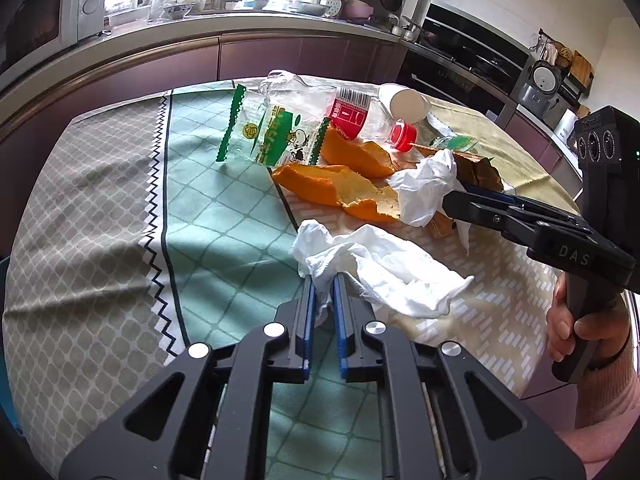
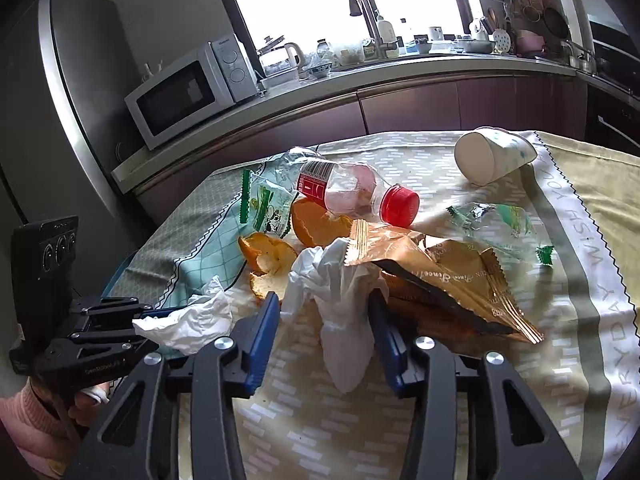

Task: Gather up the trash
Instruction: 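Close the right gripper on the white tissues and lift them, then carry the tissues to the teal bin and release them with the right gripper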

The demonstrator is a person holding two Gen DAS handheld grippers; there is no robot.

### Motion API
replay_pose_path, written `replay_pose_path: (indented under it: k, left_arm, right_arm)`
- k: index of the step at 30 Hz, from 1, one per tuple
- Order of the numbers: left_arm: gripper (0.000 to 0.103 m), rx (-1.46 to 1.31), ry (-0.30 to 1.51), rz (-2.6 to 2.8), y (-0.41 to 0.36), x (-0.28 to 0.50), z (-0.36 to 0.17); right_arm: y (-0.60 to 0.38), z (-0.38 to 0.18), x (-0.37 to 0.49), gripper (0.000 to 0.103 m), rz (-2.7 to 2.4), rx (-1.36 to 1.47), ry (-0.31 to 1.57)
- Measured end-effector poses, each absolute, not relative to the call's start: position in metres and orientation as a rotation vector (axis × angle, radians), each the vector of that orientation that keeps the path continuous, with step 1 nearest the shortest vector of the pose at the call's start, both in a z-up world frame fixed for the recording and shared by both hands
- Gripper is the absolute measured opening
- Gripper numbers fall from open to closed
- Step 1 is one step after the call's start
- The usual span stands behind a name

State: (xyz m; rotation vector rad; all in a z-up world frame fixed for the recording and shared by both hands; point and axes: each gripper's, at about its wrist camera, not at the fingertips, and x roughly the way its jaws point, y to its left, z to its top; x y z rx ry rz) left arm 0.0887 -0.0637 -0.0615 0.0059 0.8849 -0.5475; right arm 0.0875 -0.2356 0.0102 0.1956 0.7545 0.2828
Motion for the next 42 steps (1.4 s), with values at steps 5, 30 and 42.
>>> replay_pose_path:
  k: [5,30,42]
  left_arm:
    - [0.005,0.000,0.854,-0.550,-0.058,0.081,-0.056]
    - [0.005,-0.108,0.656,-0.153,0.144,0.023,0.005]
    - [0.005,-0.164,0.693,0.063,0.277,0.042,-0.021]
  right_arm:
    - [-0.239,0.007,0.089,0.010,0.280,0.235,0.765]
    - [-0.091,0.054,0.100,0.006,0.781,0.201,0.713]
    - [0.060,0.055,0.155,0.006,0.959,0.057,0.795]
